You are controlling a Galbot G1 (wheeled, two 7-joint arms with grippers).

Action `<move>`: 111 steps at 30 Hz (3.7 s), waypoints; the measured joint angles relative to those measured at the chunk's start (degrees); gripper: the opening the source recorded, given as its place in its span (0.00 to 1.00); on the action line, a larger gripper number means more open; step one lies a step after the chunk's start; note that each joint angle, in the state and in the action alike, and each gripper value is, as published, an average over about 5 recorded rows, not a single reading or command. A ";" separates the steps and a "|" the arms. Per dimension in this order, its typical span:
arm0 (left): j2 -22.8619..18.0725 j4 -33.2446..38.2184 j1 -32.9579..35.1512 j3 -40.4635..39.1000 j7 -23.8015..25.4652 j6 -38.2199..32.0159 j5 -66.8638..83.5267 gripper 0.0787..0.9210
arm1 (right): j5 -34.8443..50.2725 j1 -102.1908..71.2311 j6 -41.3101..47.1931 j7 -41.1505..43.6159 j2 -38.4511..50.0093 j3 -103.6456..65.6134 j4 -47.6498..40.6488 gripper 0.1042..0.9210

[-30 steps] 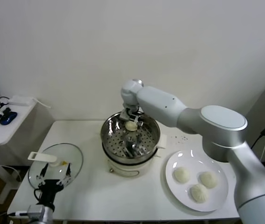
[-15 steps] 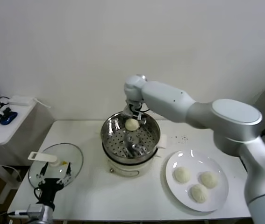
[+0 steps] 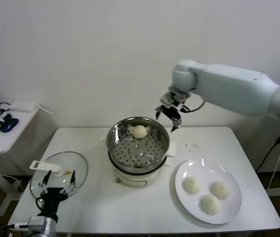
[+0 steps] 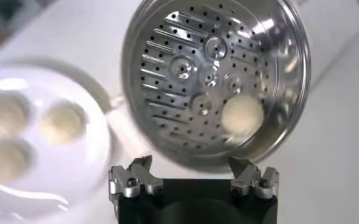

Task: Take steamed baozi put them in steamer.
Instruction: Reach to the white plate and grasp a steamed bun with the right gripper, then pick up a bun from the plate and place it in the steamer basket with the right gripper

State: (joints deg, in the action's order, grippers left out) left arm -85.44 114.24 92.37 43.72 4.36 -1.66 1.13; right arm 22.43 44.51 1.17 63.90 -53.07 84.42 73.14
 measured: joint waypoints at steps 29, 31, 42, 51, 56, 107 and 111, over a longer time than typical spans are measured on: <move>1.01 1.13 2.75 -0.15 1.78 -4.46 3.75 0.88 | 0.50 -26.39 14.36 -7.30 21.97 -9.60 9.46 0.88; 0.92 0.97 2.70 -0.21 1.93 -4.46 3.78 0.88 | 0.35 -27.63 14.72 -7.94 21.35 -10.02 9.32 0.88; 0.74 -0.08 2.11 -0.29 2.09 -4.61 3.97 0.88 | -0.50 -31.77 15.60 -11.07 16.76 -11.23 7.10 0.88; 0.70 -0.93 1.48 -0.44 2.10 -4.50 4.16 0.88 | -1.26 -33.24 15.83 -11.58 14.03 -11.37 5.14 0.88; 0.71 -1.26 1.25 -0.44 2.11 -4.36 4.24 0.88 | -1.81 -33.74 15.90 -11.53 13.15 -11.41 4.36 0.88; 0.68 -0.15 0.43 -1.47 2.10 -2.73 3.94 0.88 | 6.85 -15.19 14.72 -6.98 16.88 -2.72 9.91 0.66; 0.68 0.13 0.27 -1.62 2.15 -2.61 3.77 0.88 | 10.63 -7.87 14.37 -6.27 16.09 2.14 11.79 0.66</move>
State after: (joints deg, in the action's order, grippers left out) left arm -84.76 114.36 92.65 42.10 6.51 -4.27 4.90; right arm 33.06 36.65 15.54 57.63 -36.98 86.56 84.93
